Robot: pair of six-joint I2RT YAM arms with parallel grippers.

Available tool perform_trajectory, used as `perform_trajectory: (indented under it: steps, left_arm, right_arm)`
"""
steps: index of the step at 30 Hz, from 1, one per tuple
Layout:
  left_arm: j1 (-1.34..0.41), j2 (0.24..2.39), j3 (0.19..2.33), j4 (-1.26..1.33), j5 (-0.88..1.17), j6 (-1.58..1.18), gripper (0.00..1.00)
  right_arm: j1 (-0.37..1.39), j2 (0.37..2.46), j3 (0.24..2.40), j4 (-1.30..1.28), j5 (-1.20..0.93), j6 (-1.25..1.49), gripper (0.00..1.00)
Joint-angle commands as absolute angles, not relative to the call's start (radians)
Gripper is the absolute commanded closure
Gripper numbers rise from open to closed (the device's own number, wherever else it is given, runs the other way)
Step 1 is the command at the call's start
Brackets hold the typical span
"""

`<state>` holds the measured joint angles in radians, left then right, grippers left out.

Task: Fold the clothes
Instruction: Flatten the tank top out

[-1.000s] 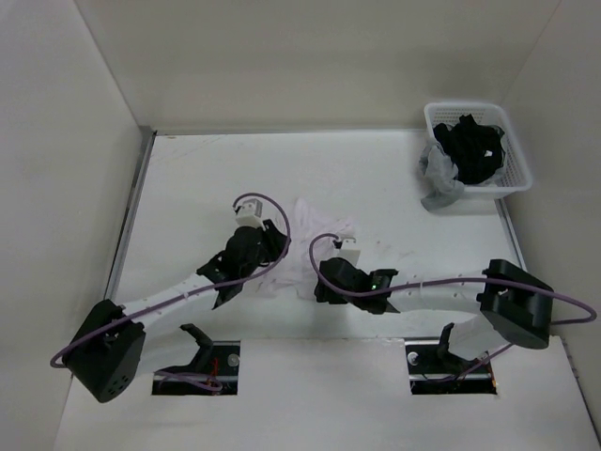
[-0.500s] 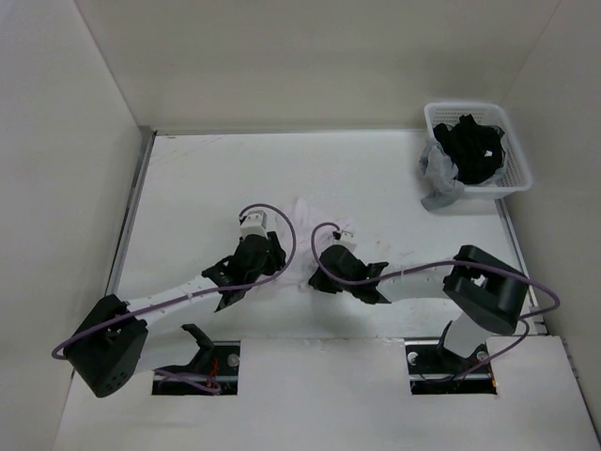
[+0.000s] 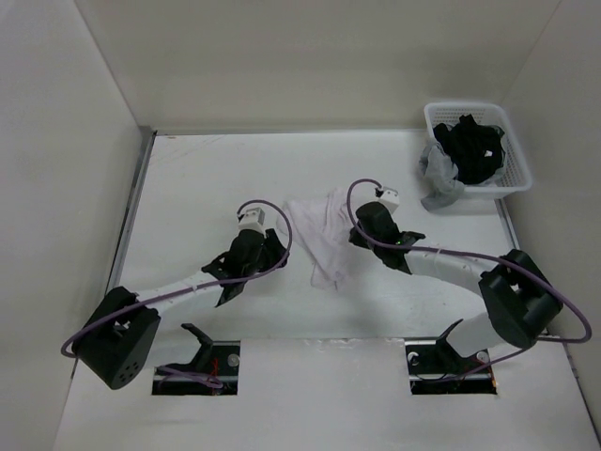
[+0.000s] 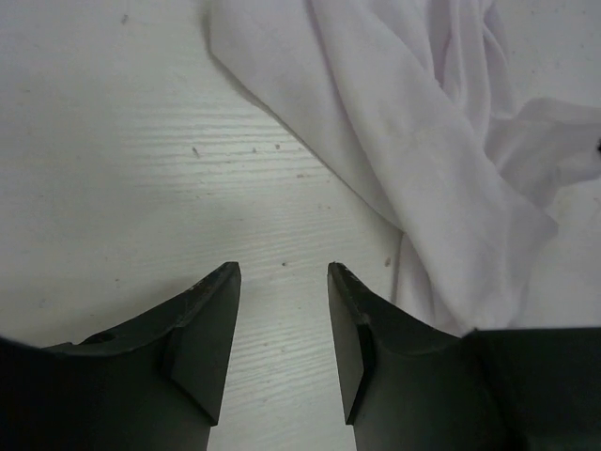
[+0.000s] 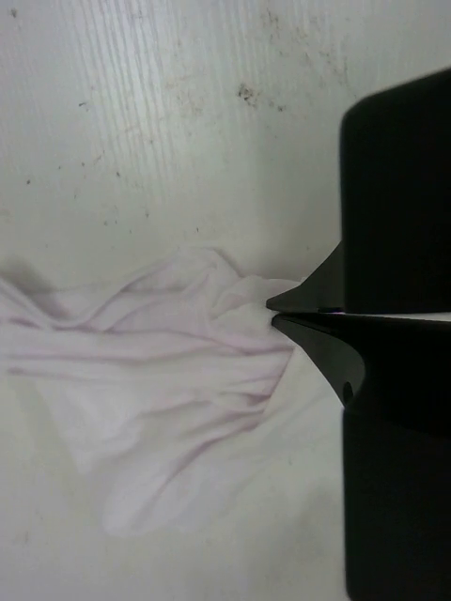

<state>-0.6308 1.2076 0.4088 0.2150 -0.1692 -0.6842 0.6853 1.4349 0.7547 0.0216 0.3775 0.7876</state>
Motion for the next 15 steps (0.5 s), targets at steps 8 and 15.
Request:
perform_trajectory:
  steps: [8, 15]
  left_arm:
    - [-0.783, 1.357, 0.446, 0.485, -0.023, -0.859, 0.53]
    - [-0.821, 1.5, 0.512, 0.589, -0.037, -0.919, 0.61]
  right_arm:
    - [0.648, 1.468, 0.741, 0.047, 0.361, 0.732, 0.98]
    - [0.648, 1.45, 0.718, 0.072, 0.342, 0.736, 0.98]
